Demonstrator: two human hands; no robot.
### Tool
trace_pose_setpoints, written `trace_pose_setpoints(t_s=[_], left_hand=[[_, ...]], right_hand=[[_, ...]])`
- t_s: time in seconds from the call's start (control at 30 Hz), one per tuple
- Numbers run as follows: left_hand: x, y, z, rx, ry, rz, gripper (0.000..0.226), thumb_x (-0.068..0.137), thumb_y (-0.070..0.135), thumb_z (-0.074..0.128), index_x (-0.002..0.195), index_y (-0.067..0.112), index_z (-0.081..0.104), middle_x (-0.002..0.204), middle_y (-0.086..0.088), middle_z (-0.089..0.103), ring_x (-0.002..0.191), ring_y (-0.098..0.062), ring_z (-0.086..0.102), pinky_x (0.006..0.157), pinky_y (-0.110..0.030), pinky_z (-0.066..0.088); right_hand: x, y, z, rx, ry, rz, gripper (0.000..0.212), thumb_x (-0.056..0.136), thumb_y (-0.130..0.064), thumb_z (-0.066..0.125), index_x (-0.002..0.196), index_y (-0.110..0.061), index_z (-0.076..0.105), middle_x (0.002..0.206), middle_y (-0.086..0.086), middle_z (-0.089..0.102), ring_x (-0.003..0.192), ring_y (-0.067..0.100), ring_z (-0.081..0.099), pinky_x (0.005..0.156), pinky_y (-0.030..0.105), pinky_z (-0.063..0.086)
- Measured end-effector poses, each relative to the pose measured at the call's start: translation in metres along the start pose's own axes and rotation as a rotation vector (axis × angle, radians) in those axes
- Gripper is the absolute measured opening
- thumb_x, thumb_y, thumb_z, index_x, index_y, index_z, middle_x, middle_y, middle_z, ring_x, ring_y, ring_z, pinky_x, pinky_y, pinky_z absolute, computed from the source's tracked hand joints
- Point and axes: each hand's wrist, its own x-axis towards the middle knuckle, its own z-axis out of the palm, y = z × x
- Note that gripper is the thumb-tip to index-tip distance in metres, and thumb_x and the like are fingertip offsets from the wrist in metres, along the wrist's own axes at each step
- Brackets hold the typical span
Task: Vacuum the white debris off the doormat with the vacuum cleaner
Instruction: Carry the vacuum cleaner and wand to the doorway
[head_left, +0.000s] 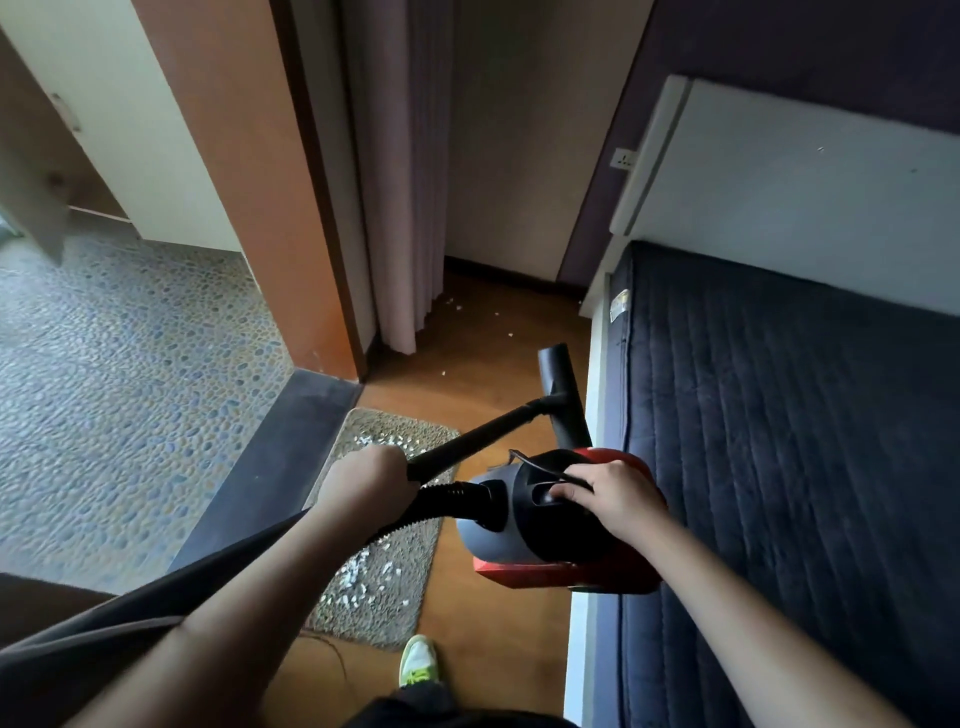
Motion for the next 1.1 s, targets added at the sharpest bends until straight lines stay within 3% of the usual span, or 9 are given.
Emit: trace_pose_setpoints(t_s=[0.47, 0.6, 0.73, 0.87, 1.0, 1.1], left_hand=[[0.156, 0.047, -0.059, 0.206, -0.017, 0.183, 0.034, 0.089, 0.042, 0.063, 0.107, 0.013, 0.066, 0.1, -0.007, 0.069, 0.093, -0.029, 0.068, 0.071, -0.033, 0.049], [0.199, 0.075, -0.067, 0.207, -0.026, 0.178, 0.034, 0.088, 0.043, 0.064, 0.106, 0.014, 0.068, 0.098, -0.005, 0.069, 0.09, -0.027, 0.068, 0.068, -0.031, 0.045], [0.235, 0.107, -0.078, 0.222, -0.038, 0.144, 0.033, 0.089, 0.04, 0.065, 0.108, 0.014, 0.068, 0.1, -0.004, 0.069, 0.091, -0.026, 0.068, 0.068, -0.03, 0.043], [0.269, 0.133, -0.09, 0.23, -0.052, 0.092, 0.029, 0.089, 0.037, 0.066, 0.108, 0.014, 0.067, 0.098, -0.003, 0.069, 0.091, -0.025, 0.067, 0.068, -0.03, 0.045], [0.299, 0.15, -0.1, 0.29, -0.025, 0.071, 0.025, 0.089, 0.033, 0.065, 0.106, 0.015, 0.067, 0.1, -0.004, 0.069, 0.094, -0.026, 0.067, 0.075, -0.032, 0.05], [0.319, 0.151, -0.105, 0.305, -0.014, 0.056, 0.024, 0.089, 0.032, 0.065, 0.105, 0.015, 0.067, 0.099, -0.003, 0.069, 0.092, -0.025, 0.068, 0.074, -0.031, 0.05]], right_hand=[[0.129, 0.056, -0.058, -0.059, 0.075, 0.056, 0.041, 0.089, -0.061, 0.056, 0.081, -0.023, 0.068, 0.059, -0.002, 0.063, 0.061, 0.012, 0.062, 0.067, 0.035, 0.051], [0.171, 0.088, -0.071, -0.05, 0.082, 0.031, 0.042, 0.088, -0.063, 0.055, 0.079, -0.024, 0.066, 0.059, -0.004, 0.063, 0.06, 0.009, 0.06, 0.066, 0.032, 0.05], [0.208, 0.119, -0.087, -0.035, 0.044, 0.026, 0.036, 0.089, -0.061, 0.056, 0.091, -0.029, 0.071, 0.065, -0.009, 0.062, 0.065, 0.008, 0.056, 0.055, 0.012, 0.035], [0.246, 0.143, -0.108, 0.008, -0.02, -0.02, 0.03, 0.089, -0.062, 0.054, 0.066, -0.043, 0.052, 0.056, -0.012, 0.054, 0.066, 0.01, 0.061, 0.057, 0.017, 0.038], [0.28, 0.159, -0.128, -0.067, -0.013, -0.05, 0.033, 0.091, -0.061, 0.053, 0.079, -0.032, 0.064, 0.057, -0.011, 0.053, 0.063, 0.006, 0.055, 0.055, 0.013, 0.038], [0.306, 0.165, -0.139, -0.085, -0.055, -0.054, 0.03, 0.093, -0.059, 0.052, 0.077, -0.034, 0.06, 0.059, -0.012, 0.054, 0.064, 0.007, 0.054, 0.056, 0.011, 0.037]])
